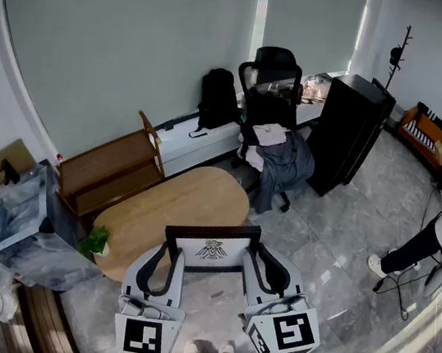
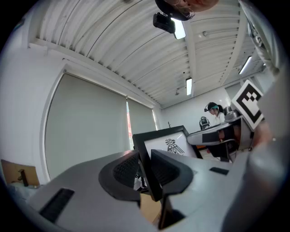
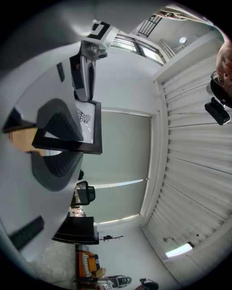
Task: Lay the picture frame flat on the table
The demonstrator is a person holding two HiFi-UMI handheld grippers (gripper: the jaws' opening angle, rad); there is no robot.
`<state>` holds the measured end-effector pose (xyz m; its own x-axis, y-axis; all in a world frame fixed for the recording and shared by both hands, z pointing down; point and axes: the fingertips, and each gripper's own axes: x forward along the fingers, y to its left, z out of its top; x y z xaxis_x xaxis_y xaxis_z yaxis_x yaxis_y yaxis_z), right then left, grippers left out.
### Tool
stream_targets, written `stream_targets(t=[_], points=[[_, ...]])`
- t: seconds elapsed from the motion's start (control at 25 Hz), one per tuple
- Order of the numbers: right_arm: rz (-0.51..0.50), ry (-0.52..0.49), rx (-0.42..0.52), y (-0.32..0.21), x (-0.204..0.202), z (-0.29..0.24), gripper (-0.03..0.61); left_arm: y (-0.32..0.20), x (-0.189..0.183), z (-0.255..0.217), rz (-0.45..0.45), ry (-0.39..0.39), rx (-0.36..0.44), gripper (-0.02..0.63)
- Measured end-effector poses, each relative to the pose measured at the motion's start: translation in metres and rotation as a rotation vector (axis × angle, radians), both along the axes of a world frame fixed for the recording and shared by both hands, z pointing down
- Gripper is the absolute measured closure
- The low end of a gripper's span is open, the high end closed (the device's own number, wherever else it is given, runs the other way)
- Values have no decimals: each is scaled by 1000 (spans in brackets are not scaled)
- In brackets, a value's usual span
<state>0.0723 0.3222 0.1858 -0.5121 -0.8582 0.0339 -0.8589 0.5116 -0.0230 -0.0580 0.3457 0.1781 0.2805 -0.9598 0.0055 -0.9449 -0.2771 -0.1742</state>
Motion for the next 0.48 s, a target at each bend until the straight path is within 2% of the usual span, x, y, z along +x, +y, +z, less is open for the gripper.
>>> stream_targets(t=[0.48], points=[[6,-24,-21,-2,10,5,523,-4,9,4,-2,7,-25,532]])
